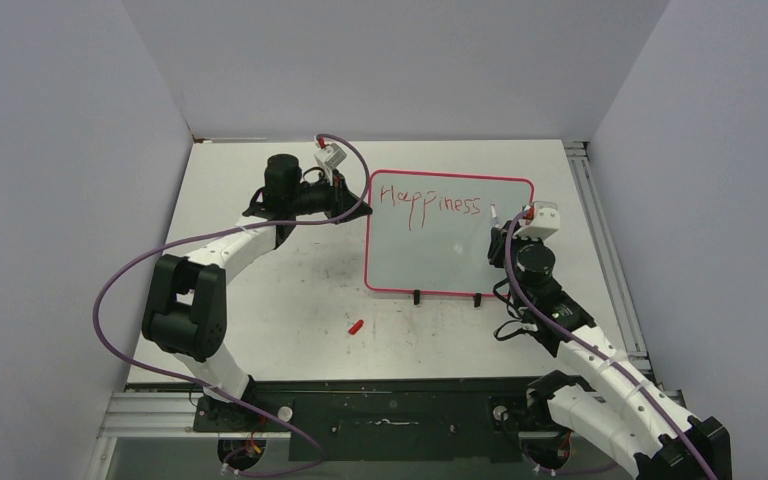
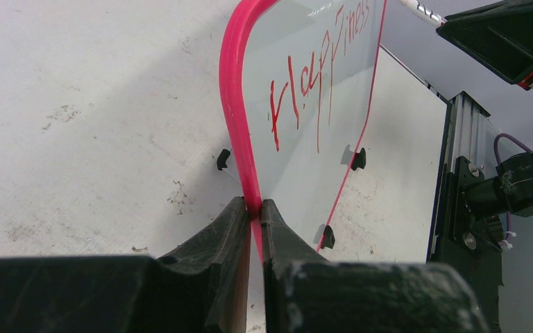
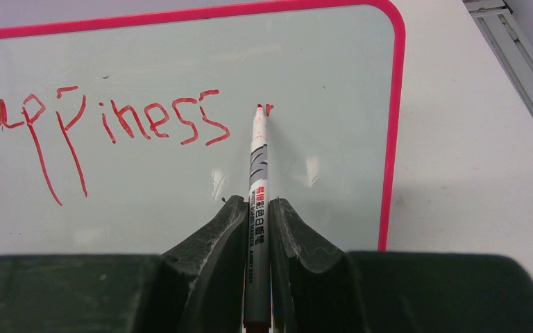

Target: Write a sentence on the whiteboard

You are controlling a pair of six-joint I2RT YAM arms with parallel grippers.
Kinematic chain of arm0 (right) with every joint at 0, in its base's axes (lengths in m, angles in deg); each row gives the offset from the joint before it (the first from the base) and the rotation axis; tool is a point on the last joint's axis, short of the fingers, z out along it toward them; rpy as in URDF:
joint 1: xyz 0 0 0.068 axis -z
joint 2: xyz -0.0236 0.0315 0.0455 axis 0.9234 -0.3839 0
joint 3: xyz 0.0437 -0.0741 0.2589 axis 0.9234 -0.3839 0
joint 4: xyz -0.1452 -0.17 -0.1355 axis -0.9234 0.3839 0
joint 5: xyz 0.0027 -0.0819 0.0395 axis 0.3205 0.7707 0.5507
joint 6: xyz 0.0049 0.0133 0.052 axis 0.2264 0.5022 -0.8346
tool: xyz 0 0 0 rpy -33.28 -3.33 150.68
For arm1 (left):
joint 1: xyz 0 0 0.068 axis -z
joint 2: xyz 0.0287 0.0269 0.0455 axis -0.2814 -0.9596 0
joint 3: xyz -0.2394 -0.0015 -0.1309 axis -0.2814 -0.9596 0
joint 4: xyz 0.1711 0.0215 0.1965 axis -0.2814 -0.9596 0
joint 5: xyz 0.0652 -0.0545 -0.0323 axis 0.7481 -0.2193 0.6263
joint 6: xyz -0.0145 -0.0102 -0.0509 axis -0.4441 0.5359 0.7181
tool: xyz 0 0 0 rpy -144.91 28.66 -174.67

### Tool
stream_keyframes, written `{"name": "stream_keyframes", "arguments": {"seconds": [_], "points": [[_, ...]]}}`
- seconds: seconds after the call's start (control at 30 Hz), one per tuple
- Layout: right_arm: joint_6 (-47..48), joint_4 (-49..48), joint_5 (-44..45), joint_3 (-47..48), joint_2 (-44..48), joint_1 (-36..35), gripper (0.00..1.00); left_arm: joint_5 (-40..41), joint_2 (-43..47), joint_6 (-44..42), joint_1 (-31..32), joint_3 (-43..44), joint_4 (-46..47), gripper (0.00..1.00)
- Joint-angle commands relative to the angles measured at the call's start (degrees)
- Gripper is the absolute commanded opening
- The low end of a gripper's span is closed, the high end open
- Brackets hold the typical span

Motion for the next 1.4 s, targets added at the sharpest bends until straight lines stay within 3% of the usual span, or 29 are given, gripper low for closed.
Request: {"name": "stream_keyframes", "arguments": {"seconds": [0.0,0.73,1.0,1.37], "points": [[0.58,-3.28,1.42,1.92,-0.48,-0.07,0.05,-0.43,3.05,-1.37,-0.16,0.96,2.65,0.00],[-4.48,2.59,-1.00,-2.74,1.72,-0.37,0.05,-0.43,3.48,-1.38,-0.16,0.95,2.63,0.00],[-3.61,3.89,-0.37,-0.15,5.29,-0.85,0.05,-0.48,3.49,-1.42,-0.16,0.95,2.62,0.00],[1.07,-3.50,0.28,1.83,3.62,-0.81,0.05,-0.37,3.39,-1.48,-0.16,0.96,2.60,0.00]]}}
